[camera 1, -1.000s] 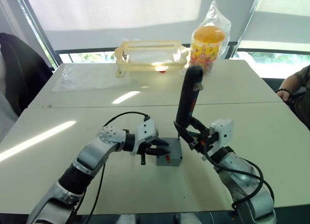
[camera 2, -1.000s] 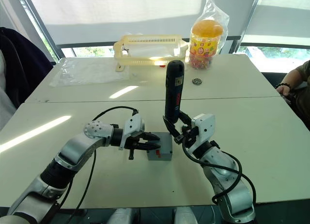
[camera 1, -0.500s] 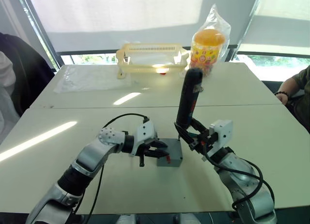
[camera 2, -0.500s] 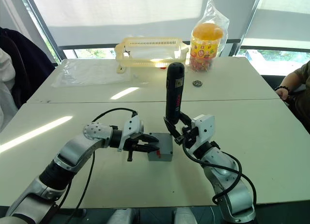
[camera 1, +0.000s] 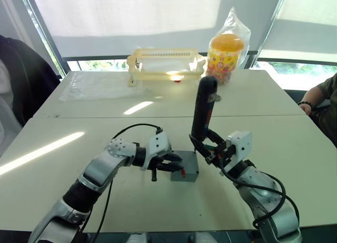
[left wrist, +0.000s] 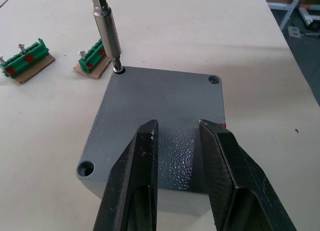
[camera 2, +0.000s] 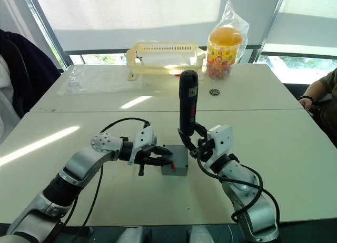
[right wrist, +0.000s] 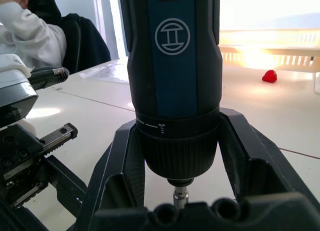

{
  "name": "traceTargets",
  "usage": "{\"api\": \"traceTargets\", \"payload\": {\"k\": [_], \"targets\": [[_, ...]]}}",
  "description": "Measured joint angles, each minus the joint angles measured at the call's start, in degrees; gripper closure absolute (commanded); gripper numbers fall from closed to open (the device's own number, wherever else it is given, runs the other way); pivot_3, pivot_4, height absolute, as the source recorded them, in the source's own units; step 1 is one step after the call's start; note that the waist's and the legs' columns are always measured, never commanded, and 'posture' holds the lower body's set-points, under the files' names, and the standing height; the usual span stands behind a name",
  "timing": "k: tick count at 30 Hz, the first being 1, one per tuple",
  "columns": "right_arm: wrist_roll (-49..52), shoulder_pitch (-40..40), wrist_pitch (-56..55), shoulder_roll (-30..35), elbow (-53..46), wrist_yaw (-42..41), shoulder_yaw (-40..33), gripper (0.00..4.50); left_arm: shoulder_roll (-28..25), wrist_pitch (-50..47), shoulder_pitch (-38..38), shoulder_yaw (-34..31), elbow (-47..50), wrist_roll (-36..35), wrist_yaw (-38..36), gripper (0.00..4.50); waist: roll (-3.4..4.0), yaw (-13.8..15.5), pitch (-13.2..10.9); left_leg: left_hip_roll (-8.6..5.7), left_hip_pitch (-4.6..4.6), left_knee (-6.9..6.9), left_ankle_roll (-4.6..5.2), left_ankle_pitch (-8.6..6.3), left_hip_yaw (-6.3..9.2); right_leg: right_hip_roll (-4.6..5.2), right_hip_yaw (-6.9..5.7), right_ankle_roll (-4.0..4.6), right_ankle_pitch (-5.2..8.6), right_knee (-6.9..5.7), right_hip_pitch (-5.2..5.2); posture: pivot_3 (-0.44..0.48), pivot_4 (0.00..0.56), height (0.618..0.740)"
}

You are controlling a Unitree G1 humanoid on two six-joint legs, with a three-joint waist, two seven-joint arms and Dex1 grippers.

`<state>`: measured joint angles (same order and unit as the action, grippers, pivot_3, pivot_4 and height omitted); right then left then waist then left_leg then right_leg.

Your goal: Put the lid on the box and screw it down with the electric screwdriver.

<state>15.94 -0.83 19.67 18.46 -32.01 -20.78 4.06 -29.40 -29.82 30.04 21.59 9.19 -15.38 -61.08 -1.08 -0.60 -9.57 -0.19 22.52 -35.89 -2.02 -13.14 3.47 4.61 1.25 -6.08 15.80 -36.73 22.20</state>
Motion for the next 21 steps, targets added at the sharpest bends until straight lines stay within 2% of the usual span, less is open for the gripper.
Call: {"api": "traceTargets", "payload": {"k": [21], "targets": [[0.2,0.6,0.0,0.0,0.0,0.2,0.0,2.84,0.4,0.0,0.0,0.0,-0.3,0.2,-0.1,3.25,-0.03,0.0,0.1,0.05,-0.05,0.21,-0.01,-0.01,0.0,0.08,-0.04,0.05,-0.03,0.57,-0.23,0.0,0.15,0.74]]}}
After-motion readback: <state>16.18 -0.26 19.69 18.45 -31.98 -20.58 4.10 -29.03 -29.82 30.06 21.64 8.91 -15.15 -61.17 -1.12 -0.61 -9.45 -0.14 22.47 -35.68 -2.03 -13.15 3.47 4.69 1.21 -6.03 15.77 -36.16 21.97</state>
